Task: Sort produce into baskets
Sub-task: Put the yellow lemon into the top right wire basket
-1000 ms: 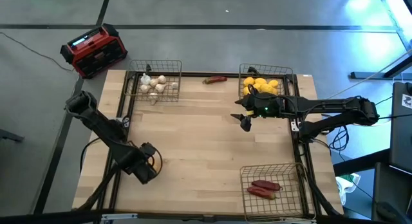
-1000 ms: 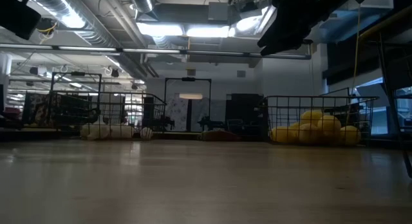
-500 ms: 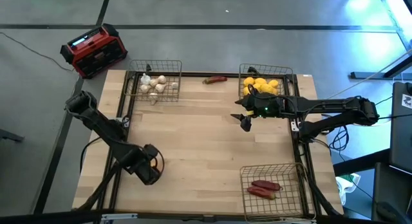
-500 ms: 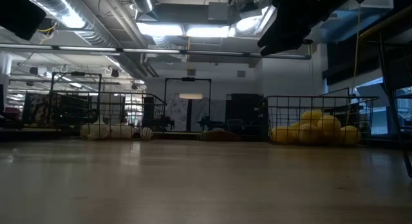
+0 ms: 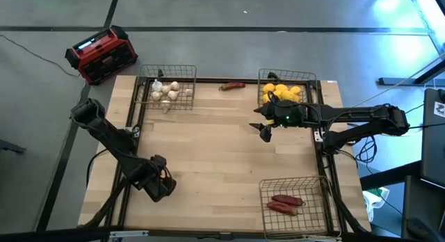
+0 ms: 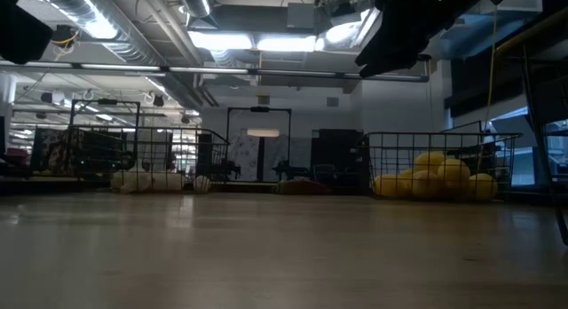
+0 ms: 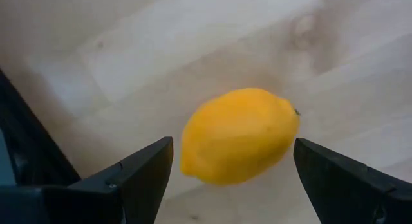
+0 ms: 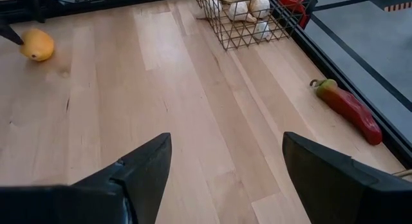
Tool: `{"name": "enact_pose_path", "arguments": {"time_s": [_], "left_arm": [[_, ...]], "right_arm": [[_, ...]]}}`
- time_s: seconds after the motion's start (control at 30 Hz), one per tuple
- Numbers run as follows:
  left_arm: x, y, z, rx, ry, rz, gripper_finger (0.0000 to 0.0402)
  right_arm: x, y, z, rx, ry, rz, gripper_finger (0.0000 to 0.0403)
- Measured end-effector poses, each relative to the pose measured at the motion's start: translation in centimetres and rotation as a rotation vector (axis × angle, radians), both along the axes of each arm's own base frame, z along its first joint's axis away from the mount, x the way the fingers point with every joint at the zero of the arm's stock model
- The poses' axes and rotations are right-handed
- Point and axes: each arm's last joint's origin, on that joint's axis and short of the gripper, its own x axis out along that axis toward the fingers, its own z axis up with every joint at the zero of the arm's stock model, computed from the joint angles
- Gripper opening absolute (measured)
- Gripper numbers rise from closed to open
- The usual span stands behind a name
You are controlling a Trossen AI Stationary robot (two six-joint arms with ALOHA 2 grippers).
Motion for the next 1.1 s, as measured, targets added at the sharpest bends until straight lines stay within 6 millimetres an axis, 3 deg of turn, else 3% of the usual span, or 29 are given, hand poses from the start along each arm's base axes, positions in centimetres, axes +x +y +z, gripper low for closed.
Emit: {"name": "enact_pose_path", "arguments": {"time_s": [0.1,0.33,0.6,0.8,1.0,1.1], "left_arm": [[-0.2,0.2,-0.6,0.021,-0.001,-0.067,0.0318],[-0.3,-0.9,-1.9,-0.025,-0.094,-0.495,0.0318],[-0.4,-0.9,-2.0,0.003,-0.084,-0.714,0.0318],[-0.8,-0.7,-3.5,0.032,-0.069,-0.952,0.0318],[-1.0,-0.4,-3.8,0.047,-0.045,-1.013,0.0314],[-1.0,-0.4,-3.8,0.042,-0.046,-0.969,0.0288]], "right_arm": [[0.0,0.0,0.0,0.000,0.001,0.000,0.0294],[0.0,0.0,0.0,0.000,0.002,0.000,0.0294],[0.0,0.0,0.0,0.000,0.000,0.000,0.0294],[0.0,0.0,0.0,0.000,-0.005,0.000,0.0294],[0.0,0.0,0.0,0.000,-0.005,0.000,0.0294],[0.0,0.0,0.0,0.002,-0.004,0.003,0.0294]]}}
